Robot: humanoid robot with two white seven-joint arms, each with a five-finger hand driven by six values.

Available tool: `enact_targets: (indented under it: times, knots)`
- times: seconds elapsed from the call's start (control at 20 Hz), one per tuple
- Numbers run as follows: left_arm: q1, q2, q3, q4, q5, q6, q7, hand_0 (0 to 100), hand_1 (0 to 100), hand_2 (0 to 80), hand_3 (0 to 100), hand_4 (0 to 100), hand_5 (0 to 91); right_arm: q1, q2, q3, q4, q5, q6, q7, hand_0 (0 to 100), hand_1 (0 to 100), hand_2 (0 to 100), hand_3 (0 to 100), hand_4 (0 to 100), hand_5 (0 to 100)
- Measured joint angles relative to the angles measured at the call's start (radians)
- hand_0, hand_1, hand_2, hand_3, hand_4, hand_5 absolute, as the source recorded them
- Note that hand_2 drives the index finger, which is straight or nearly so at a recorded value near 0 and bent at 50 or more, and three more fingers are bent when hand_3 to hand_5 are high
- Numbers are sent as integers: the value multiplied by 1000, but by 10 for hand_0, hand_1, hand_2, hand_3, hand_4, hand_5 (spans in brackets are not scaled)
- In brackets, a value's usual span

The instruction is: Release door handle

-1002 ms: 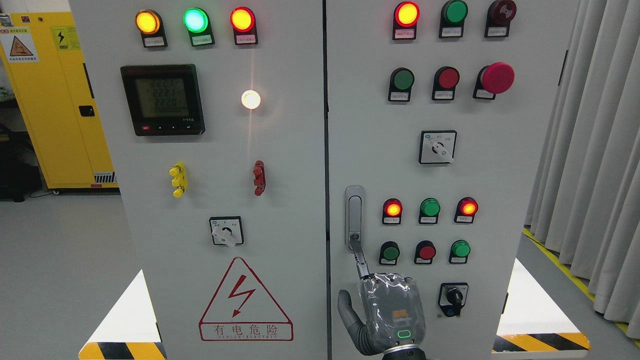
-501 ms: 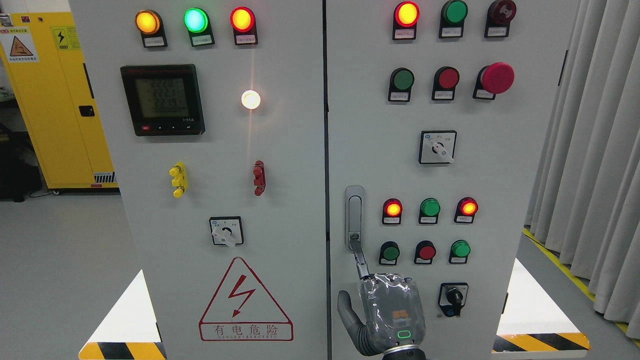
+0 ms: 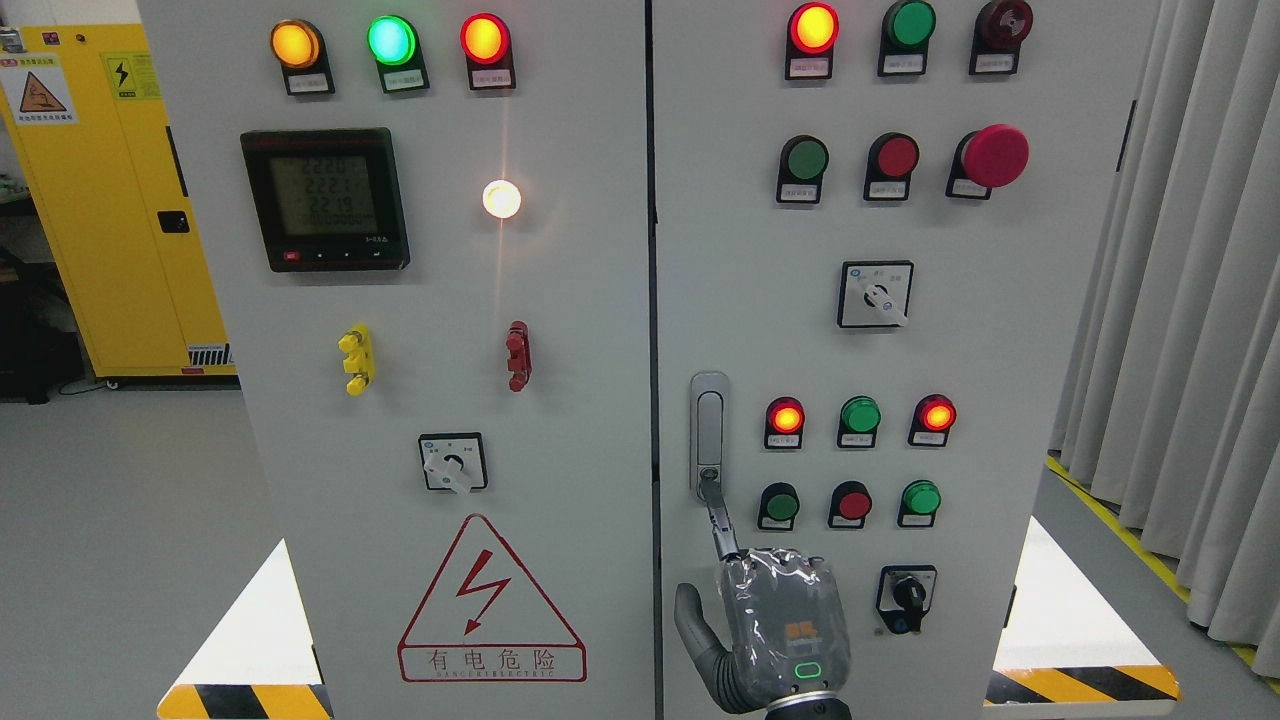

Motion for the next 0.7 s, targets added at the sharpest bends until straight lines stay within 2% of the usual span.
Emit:
enact_targets:
  times: [0.7]
  knots:
    - [0, 0, 0, 0, 0, 0, 0, 120, 556, 0, 0, 0, 0, 9, 0, 1, -1, 0, 0, 8, 607, 449, 137, 1000, 1000, 1000]
